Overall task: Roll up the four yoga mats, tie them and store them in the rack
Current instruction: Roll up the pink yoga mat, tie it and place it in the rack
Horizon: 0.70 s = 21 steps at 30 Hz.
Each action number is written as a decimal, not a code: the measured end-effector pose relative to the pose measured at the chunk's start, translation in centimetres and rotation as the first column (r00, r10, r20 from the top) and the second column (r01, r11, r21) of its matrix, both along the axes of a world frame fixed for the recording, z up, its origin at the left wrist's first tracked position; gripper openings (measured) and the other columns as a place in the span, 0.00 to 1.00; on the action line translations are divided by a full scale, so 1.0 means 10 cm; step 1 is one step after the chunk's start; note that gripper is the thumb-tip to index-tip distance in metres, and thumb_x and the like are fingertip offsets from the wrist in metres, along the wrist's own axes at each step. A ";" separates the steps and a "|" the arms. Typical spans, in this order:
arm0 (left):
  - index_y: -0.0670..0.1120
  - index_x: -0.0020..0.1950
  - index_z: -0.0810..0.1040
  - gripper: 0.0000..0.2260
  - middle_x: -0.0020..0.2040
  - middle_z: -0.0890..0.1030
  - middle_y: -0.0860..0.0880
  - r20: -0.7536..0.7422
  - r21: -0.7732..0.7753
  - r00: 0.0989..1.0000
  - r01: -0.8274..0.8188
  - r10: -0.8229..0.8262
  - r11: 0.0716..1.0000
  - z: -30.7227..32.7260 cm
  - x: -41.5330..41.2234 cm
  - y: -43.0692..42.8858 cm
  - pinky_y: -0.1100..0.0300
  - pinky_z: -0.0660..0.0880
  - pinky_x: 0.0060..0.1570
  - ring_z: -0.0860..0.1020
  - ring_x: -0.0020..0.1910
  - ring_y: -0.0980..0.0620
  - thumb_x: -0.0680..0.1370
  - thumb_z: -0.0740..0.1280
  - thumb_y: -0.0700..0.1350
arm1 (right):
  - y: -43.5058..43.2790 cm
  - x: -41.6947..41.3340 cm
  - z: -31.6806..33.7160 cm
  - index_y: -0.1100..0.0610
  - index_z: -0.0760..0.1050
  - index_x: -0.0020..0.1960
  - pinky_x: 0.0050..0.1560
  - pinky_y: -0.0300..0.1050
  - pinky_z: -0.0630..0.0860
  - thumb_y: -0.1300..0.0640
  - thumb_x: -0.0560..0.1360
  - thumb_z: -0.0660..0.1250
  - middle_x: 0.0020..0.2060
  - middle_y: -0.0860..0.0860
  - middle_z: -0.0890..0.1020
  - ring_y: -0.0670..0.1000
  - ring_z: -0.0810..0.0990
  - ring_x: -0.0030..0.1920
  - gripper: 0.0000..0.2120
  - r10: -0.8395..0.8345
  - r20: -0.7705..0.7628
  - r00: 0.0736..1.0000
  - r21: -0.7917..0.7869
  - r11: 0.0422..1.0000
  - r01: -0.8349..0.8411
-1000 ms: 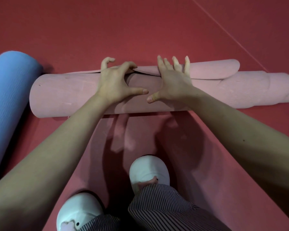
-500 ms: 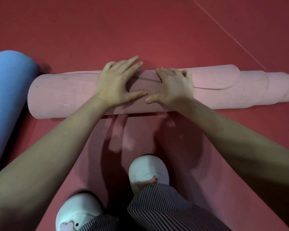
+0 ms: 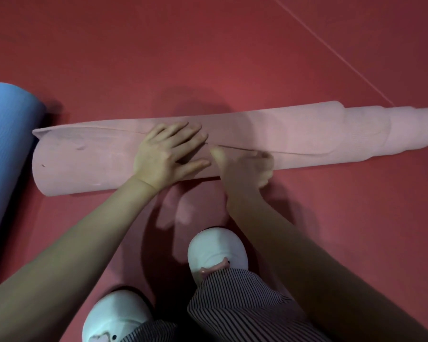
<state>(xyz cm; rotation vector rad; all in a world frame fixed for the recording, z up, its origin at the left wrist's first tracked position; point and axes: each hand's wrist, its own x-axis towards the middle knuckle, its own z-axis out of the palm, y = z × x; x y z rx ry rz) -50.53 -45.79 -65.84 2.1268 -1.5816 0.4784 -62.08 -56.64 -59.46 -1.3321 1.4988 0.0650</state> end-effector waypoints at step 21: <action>0.41 0.48 0.78 0.19 0.49 0.77 0.42 -0.216 0.380 0.924 -0.219 0.316 0.899 0.64 -0.36 -0.97 0.51 0.68 0.45 0.75 0.51 0.41 0.77 0.60 0.57 | -0.13 -0.19 -0.44 0.58 0.59 0.69 0.52 0.58 0.79 0.28 0.48 0.74 0.54 0.53 0.75 0.57 0.80 0.52 0.59 -0.698 0.181 0.693 0.339 0.706 0.622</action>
